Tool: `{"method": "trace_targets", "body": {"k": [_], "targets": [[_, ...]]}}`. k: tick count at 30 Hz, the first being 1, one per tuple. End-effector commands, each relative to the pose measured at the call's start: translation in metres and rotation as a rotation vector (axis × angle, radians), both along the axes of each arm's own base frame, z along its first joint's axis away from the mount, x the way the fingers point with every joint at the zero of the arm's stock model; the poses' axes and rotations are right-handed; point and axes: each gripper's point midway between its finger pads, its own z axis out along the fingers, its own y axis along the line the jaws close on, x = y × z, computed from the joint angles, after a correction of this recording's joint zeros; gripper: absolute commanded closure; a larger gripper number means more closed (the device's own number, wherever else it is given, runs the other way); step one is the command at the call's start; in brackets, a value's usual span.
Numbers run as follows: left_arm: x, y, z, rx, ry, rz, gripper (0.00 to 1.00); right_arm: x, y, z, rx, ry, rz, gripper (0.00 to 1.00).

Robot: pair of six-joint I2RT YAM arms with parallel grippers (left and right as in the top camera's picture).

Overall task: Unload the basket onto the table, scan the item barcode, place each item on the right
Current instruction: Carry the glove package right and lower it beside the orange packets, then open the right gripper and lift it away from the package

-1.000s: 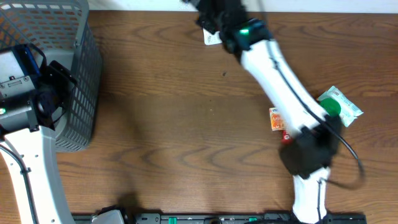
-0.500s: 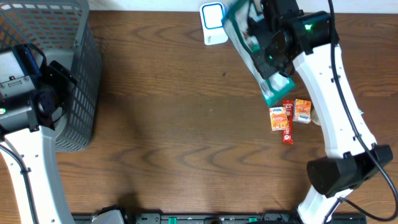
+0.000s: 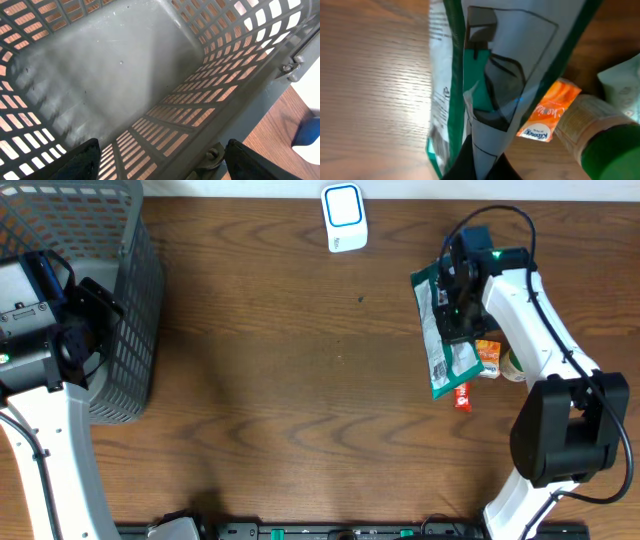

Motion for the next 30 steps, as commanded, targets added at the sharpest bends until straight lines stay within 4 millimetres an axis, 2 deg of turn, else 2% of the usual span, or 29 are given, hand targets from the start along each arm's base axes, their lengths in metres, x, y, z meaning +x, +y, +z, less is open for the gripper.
{"method": "trace_targets", "body": {"k": [1, 2, 3, 5, 13, 30], "targets": [[0.000, 0.002, 0.001, 0.002, 0.004, 0.005, 0.20, -0.001, -0.012, -0.009, 0.000, 0.000, -0.053, 0.48], [0.000, 0.002, 0.001, 0.002, 0.004, 0.005, 0.20, -0.001, -0.013, -0.009, 0.000, -0.001, -0.055, 0.21], [0.000, 0.002, 0.001, 0.002, 0.004, 0.005, 0.20, 0.000, -0.014, -0.009, 0.000, -0.003, -0.056, 0.08], [0.000, 0.002, 0.001, 0.002, 0.004, 0.005, 0.20, 0.002, -0.013, -0.006, 0.002, -0.013, -0.054, 0.01], [0.000, 0.002, 0.001, 0.002, 0.004, 0.005, 0.20, 0.026, -0.013, 0.029, 0.011, -0.101, -0.060, 0.01], [0.000, 0.002, 0.001, 0.002, 0.004, 0.005, 0.20, 0.025, -0.012, 0.027, 0.012, -0.097, -0.057, 0.01]]}}
